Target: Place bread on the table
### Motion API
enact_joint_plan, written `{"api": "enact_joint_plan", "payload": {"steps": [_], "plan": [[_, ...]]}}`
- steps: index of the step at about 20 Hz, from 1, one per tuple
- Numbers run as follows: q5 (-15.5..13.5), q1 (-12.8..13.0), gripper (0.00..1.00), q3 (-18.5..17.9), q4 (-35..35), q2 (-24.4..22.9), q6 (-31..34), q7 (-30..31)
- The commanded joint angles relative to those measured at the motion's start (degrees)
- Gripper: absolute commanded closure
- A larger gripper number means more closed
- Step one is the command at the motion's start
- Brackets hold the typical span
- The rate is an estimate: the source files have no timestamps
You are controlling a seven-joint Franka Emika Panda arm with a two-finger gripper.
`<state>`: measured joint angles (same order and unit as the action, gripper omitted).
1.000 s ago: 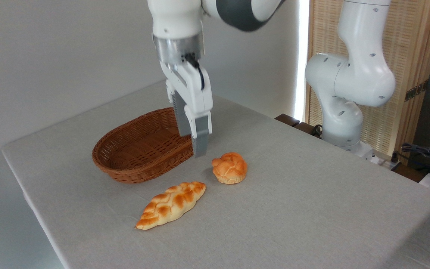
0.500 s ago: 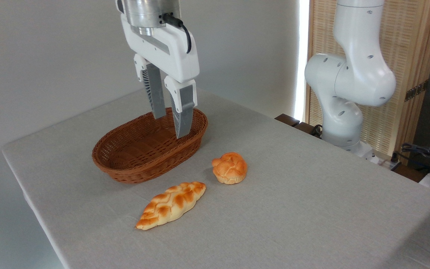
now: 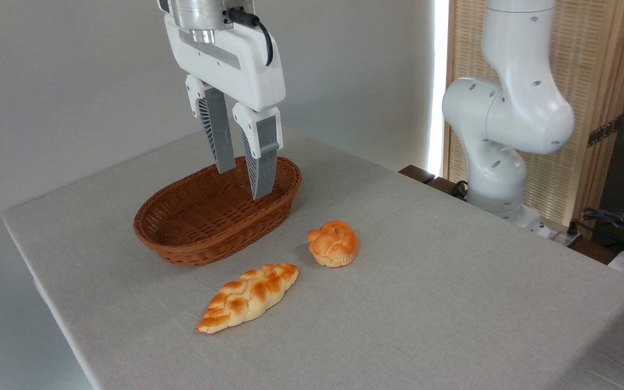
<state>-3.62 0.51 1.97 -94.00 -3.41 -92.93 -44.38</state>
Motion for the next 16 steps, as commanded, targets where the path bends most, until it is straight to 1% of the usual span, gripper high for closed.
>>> {"api": "enact_joint_plan", "payload": {"steps": [1, 9, 10, 12, 16], "plan": [[0.81, 0.10, 0.00, -0.04, 1.72, 1.30, 1.70, 0.78], [0.81, 0.28, 0.00, -0.30, 1.81, 1.22, 1.70, 0.70], [0.72, 0.28, 0.00, -0.56, 1.89, 1.30, 1.70, 0.61], [0.63, 0.98, 0.00, -2.32, 2.95, 1.39, 1.78, 0.52], [0.55, 1.07, 0.00, -2.32, 2.95, 1.39, 1.96, 0.43]]}}
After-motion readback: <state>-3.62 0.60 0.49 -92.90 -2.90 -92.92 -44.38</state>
